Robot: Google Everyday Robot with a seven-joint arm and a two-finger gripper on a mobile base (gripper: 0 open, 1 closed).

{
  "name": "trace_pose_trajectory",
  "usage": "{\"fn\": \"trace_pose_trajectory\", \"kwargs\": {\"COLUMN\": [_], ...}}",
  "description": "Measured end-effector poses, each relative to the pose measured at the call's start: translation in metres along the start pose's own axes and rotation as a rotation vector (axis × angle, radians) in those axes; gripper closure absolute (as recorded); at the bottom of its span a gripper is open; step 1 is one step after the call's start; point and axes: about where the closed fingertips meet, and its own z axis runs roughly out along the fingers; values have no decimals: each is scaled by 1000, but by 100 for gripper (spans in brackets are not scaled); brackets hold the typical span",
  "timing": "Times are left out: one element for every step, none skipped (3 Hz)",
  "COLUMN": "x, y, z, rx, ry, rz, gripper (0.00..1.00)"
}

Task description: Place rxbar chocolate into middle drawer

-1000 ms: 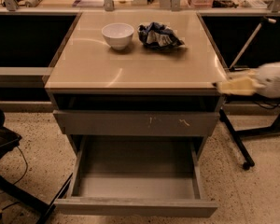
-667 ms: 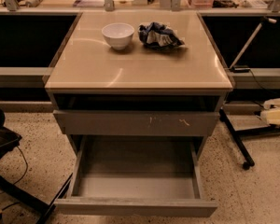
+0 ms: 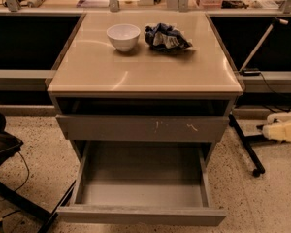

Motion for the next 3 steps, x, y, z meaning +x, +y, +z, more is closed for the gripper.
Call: {"fn": "trace_pose_trajectory", "kwargs": {"x": [17,45,107], "y": [24,39,39], "z": [24,74,148], "rx": [62,81,76], "ry": [-56,-103,-38], "rz": [-51,-6,100], "gripper": [100,100,100]}}
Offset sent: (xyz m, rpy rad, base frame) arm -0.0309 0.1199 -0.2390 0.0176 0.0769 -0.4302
